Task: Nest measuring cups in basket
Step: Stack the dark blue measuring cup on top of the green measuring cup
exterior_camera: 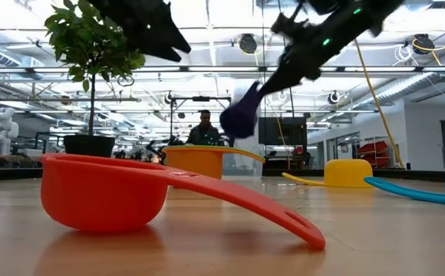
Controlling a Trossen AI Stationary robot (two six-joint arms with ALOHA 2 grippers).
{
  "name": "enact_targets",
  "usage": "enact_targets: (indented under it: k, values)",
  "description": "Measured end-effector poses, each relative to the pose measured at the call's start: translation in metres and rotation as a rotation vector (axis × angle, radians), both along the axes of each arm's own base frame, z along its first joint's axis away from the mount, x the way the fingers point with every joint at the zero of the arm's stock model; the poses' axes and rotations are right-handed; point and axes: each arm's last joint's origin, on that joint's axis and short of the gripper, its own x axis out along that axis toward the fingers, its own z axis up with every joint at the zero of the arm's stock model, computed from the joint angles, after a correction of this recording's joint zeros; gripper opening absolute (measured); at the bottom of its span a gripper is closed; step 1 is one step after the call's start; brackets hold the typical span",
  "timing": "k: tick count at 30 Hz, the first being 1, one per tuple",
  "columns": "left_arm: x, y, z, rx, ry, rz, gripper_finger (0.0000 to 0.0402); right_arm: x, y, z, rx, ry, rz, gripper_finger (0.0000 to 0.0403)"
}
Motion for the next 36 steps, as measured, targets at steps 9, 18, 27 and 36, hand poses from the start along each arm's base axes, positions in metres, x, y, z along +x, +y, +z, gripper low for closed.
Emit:
enact_targets:
  k: [9,18,27,36]
  values:
    - [0.001,-0.025,0.005,0.009,-0.056,-0.059,0.0266,-0.046,0.034,0.023,0.181,-0.391,0.069,0.0]
    - [0.004,-0.052,0.011,0.023,-0.146,-0.165,0.0266,-0.07,0.048,0.024,0.421,-0.708,0.288,0.0]
    - [0.005,-0.068,0.025,0.013,-0.288,-0.229,0.0266,-0.076,0.066,0.039,0.484,-0.868,0.445,0.0]
    - [0.021,-0.072,0.027,-0.014,-0.403,-0.328,0.0266,-0.082,0.077,0.051,0.451,-0.98,0.545,0.0]
